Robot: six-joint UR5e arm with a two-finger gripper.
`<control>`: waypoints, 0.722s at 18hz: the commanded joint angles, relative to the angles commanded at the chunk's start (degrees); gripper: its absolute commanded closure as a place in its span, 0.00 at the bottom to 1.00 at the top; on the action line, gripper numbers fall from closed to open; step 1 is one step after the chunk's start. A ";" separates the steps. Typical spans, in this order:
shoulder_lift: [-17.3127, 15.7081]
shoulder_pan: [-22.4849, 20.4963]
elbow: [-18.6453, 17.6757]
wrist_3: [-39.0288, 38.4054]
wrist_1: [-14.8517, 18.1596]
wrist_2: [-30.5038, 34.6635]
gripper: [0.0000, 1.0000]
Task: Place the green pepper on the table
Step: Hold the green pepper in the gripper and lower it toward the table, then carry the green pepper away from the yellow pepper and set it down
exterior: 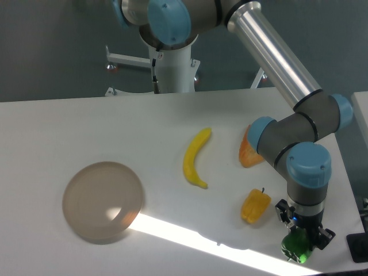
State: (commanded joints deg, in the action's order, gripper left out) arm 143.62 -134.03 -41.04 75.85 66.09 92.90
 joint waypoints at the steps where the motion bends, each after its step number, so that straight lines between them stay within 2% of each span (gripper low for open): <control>1: -0.62 0.00 -0.61 0.00 0.18 0.00 0.66; 5: -3.86 -0.26 -4.22 0.96 0.88 -0.09 0.66; 9: -6.94 -1.93 -6.24 4.11 5.80 -0.09 0.66; 13: -11.07 -4.82 -13.00 10.45 5.63 -0.70 0.66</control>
State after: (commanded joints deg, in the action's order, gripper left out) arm 132.55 -138.86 -54.04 86.30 71.72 92.20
